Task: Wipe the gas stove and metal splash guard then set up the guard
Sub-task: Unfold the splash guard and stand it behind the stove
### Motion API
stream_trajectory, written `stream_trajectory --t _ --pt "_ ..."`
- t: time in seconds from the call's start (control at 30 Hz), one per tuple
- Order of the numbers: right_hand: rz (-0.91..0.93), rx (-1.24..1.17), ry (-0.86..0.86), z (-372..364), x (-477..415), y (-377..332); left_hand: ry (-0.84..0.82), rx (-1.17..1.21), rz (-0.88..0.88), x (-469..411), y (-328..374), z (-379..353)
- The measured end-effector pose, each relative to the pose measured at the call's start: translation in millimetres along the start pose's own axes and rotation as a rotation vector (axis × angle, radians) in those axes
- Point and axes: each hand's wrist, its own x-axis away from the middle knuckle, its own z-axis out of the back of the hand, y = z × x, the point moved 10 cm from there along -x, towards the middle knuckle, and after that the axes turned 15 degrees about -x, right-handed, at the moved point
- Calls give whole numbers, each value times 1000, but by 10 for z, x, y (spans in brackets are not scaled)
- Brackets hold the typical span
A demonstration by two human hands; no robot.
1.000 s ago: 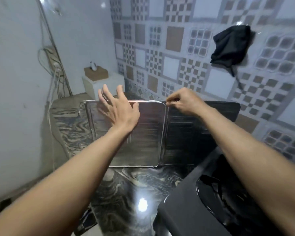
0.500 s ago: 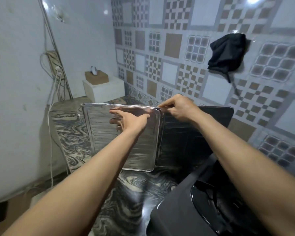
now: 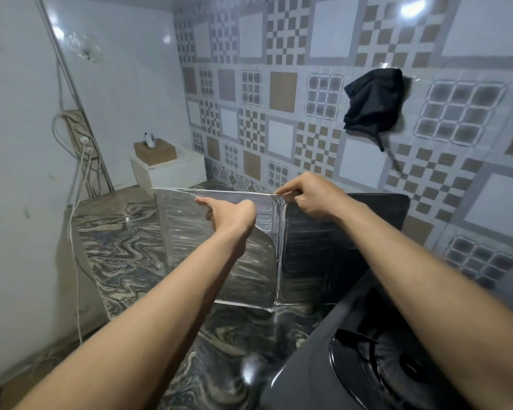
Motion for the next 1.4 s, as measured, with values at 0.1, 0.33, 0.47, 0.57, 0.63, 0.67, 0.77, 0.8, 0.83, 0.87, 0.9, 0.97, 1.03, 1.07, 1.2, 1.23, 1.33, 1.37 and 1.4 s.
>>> stream_trajectory --t 0.1,0.33,0.47,0.57,0.63,0.67,0.77,0.8,0.83,0.87,0.9,0.97,1.03,1.07,1.2,1.23,1.33,1.37,1.4 --pt "0 18 99 179 61 84 -80 -18 -57 10 187 -70" --pt "-103 146 277 785 140 584 -205 -433 -372 85 698 -193" --pt "-95 154 355 1060 279 691 -201 -498 -499 39 987 -344" --pt "-62 142 402 1183 271 675 -211 -547 -531 -11 1104 -453" --pt "-56 151 428 1218 223 716 -230 -581 -518 -93 1098 -498" --pt "-60 163 431 1217 185 746 -247 -595 -492 -129 1059 -509" --pt "-89 180 393 1153 -1 856 -312 -630 -431 -157 944 -510" --pt "-106 178 365 1133 -62 902 -344 -657 -430 -174 910 -519" --pt "-130 179 329 1124 -104 959 -374 -657 -417 -191 884 -527" --pt "-162 187 292 1125 -123 1027 -406 -635 -394 -207 855 -533" --pt "-197 201 260 1140 -123 1108 -442 -624 -383 -241 825 -557" --pt "-260 244 207 1171 -72 1251 -546 -591 -377 -235 795 -683" --pt "-280 280 171 1146 -16 1347 -645 -597 -395 -218 775 -835" --pt "-274 286 162 1112 4 1381 -690 -579 -388 -205 767 -904" --pt "-218 273 201 1103 77 1465 -799 -562 -379 -212 755 -1124" --pt "-218 275 217 1157 113 1498 -818 -559 -372 -218 751 -1151" --pt "-263 296 223 1360 290 1660 -841 -597 -375 -249 781 -1208" --pt "-283 292 221 1442 371 1723 -851 -619 -375 -225 796 -1233" --pt "-306 284 222 1532 460 1786 -852 -656 -388 -196 811 -1266"
